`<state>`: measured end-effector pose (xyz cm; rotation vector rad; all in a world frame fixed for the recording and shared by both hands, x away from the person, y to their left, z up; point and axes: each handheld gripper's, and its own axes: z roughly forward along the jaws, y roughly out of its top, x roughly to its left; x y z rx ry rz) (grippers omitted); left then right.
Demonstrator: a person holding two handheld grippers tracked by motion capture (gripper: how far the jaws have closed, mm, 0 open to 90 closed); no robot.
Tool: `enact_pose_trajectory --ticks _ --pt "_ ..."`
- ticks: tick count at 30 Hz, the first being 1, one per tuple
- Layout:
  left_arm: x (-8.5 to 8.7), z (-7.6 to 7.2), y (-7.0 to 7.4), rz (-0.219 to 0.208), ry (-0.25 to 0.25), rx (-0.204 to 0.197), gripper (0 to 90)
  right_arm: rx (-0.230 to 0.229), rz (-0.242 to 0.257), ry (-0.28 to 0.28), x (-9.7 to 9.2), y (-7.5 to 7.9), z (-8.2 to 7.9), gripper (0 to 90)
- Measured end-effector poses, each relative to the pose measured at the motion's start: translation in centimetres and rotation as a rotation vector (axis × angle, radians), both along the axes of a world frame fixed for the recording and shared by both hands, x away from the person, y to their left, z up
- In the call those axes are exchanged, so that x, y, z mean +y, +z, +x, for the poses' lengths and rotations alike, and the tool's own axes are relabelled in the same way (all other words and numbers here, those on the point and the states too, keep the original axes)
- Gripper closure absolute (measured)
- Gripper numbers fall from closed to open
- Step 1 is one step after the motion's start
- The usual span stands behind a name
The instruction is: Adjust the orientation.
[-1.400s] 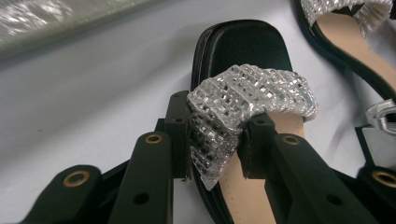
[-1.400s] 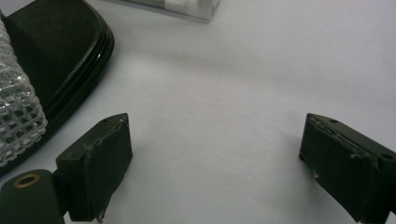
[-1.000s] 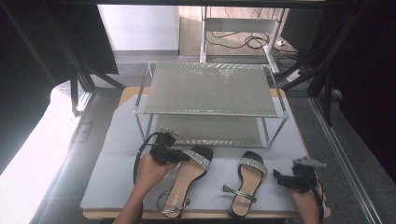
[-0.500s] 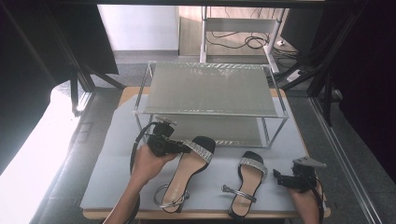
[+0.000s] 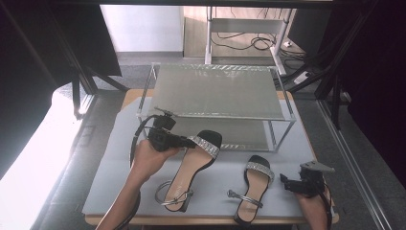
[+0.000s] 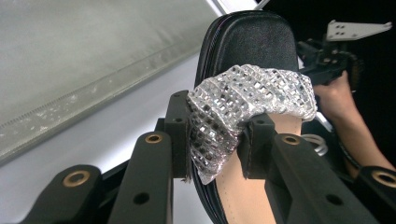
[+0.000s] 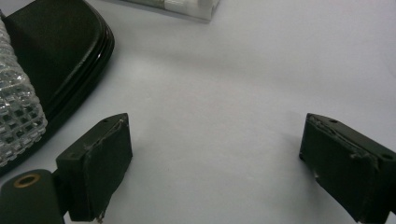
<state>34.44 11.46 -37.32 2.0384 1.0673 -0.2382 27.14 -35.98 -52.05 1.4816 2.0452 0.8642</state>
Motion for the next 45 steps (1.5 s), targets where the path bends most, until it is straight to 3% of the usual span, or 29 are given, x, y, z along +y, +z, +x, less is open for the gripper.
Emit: enact_pose_trajectory --ticks 10,14,22,45 --pt "0.8 0.7 2.6 -0.022 0.013 -0.007 69.3 0.0 -0.001 0.001 0.0 0.0 0.0 8.7" --pt "1.2 1.3 3.6 -0.033 0.023 0.008 69.2 0.001 -0.001 0.001 0.0 0.0 0.0 8.7" --pt "2.0 2.8 5.1 -0.042 0.082 0.019 69.2 0.001 0.0 0.001 0.0 0.0 0.0 8.7" --pt "2.7 8.0 7.4 -0.053 0.225 0.058 69.3 0.002 0.002 0.001 0.0 0.0 0.0 8.7"
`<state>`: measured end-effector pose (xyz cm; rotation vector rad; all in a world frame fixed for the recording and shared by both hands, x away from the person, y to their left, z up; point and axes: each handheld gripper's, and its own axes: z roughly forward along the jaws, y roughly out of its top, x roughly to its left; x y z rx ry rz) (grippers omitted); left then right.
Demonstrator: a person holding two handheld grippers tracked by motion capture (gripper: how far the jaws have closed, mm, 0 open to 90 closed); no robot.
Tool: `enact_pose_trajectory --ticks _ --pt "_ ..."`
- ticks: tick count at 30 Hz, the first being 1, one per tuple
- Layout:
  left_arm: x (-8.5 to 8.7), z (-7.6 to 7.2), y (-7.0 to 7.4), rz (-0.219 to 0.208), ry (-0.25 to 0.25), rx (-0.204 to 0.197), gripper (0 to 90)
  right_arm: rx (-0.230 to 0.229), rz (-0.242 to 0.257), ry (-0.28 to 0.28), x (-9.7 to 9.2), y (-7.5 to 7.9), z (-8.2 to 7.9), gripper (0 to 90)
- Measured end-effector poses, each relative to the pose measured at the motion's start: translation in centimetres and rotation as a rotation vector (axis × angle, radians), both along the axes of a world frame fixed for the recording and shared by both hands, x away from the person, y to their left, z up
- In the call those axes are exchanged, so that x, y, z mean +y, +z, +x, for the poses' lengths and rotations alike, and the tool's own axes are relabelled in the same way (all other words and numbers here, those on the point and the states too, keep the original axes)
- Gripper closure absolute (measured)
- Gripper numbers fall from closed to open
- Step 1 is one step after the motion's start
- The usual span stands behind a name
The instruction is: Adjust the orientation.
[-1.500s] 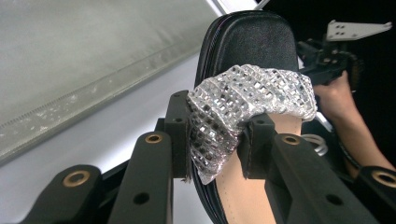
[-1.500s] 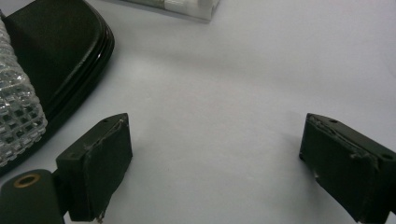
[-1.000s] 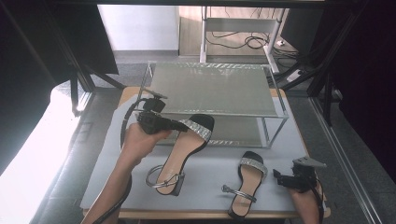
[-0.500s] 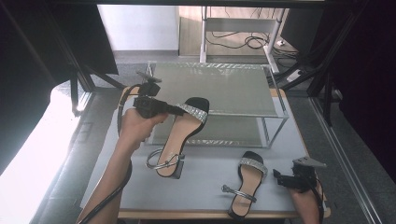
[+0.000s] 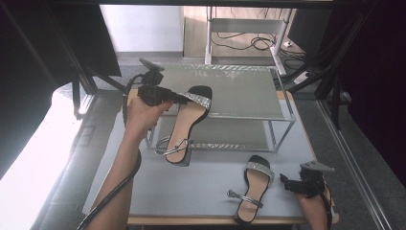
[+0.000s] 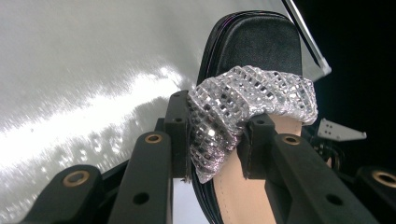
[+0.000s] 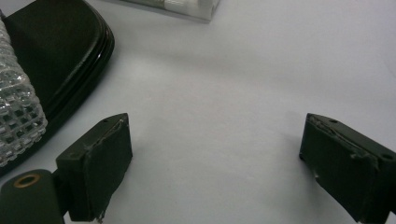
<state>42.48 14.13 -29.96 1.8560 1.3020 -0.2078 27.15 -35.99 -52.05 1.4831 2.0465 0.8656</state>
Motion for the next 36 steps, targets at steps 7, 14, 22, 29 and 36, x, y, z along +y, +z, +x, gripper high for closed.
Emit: enact_pose_trajectory --ticks 7,14,22,29,36 --pt "-0.2 1.5 0.4 0.005 0.034 0.013 69.3 -0.001 0.0 0.0 0.0 0.0 0.0 8.7" --pt "-0.5 3.5 0.6 -0.007 0.071 0.035 69.3 -0.002 0.001 -0.001 0.0 0.0 0.0 8.7" --pt "-0.5 5.7 0.5 -0.019 0.117 0.063 69.3 0.0 -0.001 0.001 0.0 0.0 0.0 8.7" --pt "-0.3 7.2 0.4 -0.056 0.152 0.084 69.2 0.0 -0.001 0.002 0.0 0.0 0.0 8.7" --pt "0.0 8.7 0.8 -0.063 0.2 0.095 69.2 0.001 -0.001 0.002 0.0 0.0 0.0 8.7"
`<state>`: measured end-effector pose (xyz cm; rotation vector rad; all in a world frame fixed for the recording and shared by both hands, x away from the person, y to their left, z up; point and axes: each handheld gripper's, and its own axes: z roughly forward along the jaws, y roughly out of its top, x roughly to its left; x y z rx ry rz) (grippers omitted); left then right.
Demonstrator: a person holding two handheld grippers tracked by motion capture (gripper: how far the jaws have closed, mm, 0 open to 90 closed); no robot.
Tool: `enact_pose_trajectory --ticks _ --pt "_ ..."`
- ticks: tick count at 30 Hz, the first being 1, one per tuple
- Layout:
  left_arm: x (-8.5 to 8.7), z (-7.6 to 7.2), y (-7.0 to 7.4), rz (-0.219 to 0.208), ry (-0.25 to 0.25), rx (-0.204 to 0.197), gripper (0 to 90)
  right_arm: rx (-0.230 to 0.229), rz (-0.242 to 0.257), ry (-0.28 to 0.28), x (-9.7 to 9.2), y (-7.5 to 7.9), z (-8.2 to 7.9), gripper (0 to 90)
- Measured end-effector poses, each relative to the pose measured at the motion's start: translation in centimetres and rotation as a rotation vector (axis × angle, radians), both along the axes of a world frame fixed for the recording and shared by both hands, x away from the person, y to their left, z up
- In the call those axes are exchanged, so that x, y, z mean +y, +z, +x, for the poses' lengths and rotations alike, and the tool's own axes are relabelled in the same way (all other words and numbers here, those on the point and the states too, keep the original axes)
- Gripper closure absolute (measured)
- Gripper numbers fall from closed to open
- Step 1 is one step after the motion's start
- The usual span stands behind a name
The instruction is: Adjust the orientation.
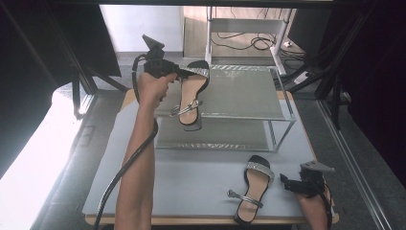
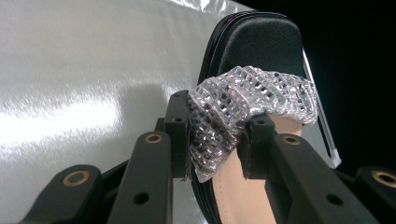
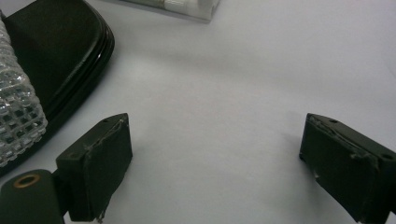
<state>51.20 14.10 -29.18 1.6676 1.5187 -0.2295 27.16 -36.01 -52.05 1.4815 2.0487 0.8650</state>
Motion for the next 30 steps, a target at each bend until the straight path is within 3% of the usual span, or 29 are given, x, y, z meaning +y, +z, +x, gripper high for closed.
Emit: enact_pose_trajectory --ticks 14,20,30 --pt "-0.7 3.0 -0.8 0.001 0.05 0.014 69.1 0.0 0.0 0.0 0.0 0.0 0.0 8.6" --pt "-1.1 3.7 -0.5 0.042 0.073 -0.003 69.1 0.0 0.0 0.0 0.0 0.0 0.0 8.6" --pt "-2.5 4.5 -2.0 0.068 0.089 -0.017 68.7 0.0 0.001 0.001 0.0 0.0 0.0 8.6"
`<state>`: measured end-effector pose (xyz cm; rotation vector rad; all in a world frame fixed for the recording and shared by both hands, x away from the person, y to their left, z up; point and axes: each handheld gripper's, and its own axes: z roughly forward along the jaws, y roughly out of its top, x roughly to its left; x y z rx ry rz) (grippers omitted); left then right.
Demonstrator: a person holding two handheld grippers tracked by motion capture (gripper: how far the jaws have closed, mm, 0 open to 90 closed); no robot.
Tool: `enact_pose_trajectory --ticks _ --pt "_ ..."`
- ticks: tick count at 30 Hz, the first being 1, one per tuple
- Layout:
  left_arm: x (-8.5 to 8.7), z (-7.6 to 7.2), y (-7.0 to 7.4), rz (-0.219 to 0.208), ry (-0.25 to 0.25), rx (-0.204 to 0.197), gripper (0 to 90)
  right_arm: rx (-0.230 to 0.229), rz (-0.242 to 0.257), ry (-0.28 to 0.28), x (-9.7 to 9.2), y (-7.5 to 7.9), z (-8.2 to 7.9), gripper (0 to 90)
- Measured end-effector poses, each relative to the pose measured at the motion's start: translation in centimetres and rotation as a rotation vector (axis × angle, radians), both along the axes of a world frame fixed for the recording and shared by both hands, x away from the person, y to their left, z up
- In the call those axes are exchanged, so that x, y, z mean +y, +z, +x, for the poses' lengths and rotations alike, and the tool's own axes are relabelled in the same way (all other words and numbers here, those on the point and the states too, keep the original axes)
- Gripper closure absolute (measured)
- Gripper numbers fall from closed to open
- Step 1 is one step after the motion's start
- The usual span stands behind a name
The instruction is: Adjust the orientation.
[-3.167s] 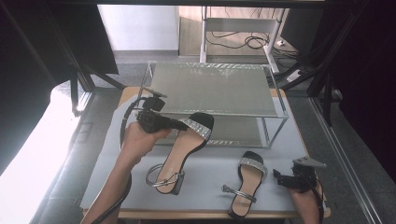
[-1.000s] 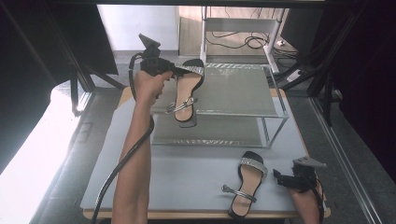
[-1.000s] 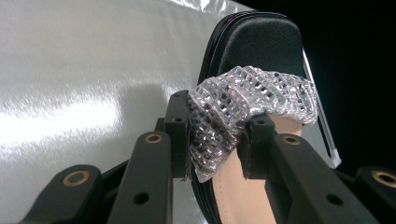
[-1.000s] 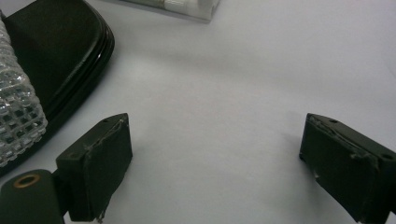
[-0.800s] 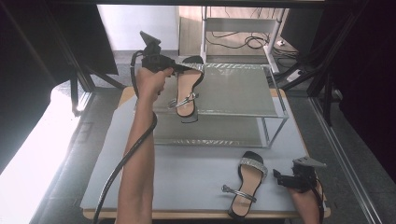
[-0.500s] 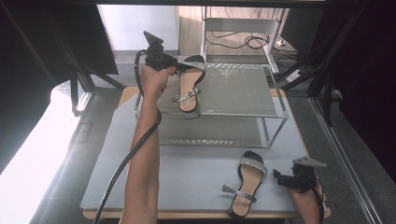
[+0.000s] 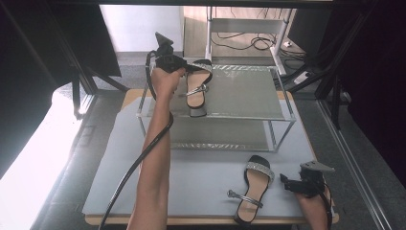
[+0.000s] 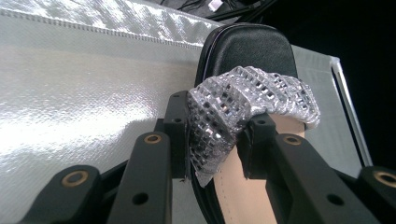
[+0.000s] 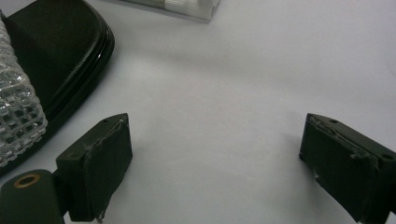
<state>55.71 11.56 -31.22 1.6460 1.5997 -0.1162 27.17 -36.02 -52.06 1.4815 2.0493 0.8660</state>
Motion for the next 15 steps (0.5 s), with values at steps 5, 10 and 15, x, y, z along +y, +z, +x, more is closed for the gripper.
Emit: enact_pose_trajectory --ticks 5,10,15 --pt "-0.6 0.2 -0.7 0.067 0.006 0.002 68.2 0.001 0.002 -0.001 0.0 0.0 0.0 8.6" --pt "-0.8 0.3 -1.6 0.092 0.025 0.007 67.6 -0.001 -0.001 0.001 0.0 0.0 0.0 8.6" --pt "-0.7 0.3 -2.0 0.079 0.026 -0.005 66.9 -0.002 -0.002 0.001 0.0 0.0 0.0 8.6"
